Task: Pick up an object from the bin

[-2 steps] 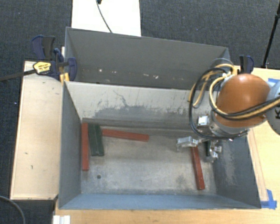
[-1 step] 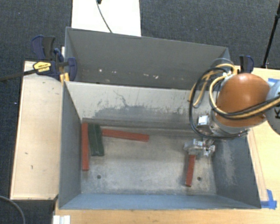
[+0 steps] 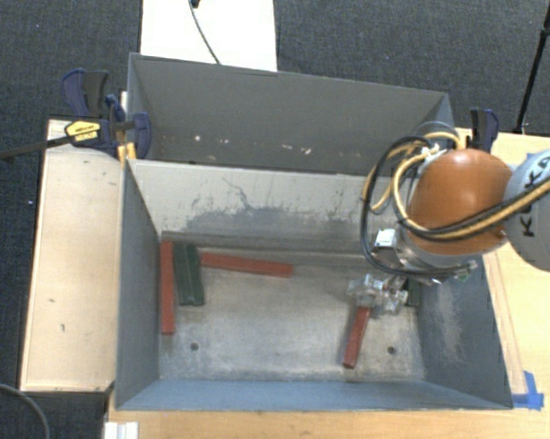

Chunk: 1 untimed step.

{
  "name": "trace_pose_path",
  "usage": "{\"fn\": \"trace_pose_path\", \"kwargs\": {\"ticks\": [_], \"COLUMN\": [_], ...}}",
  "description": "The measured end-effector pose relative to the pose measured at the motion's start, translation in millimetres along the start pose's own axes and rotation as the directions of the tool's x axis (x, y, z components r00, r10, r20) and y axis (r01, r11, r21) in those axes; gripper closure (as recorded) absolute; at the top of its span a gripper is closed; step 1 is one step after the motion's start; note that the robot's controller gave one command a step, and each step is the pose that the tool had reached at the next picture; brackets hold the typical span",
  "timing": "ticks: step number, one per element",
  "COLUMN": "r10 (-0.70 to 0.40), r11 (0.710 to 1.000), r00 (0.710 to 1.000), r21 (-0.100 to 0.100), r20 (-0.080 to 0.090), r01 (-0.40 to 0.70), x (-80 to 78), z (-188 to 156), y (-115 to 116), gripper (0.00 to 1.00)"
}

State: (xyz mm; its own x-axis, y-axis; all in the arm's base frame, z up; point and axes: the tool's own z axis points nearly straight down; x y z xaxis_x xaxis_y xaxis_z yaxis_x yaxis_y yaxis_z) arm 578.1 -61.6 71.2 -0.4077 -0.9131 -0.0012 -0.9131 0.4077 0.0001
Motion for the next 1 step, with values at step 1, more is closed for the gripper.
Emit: {"fn": "trace_pose_path", "kwargs": {"ticks": [1], "r10": [-0.354], "r11": [0.935], "r00": [0.935], "r21": [0.006], "r20": [0.000], "r01": [0.354], "x": [-8.3], "z": [-146.7], "y": [50.1], "gripper": [1.00]}}
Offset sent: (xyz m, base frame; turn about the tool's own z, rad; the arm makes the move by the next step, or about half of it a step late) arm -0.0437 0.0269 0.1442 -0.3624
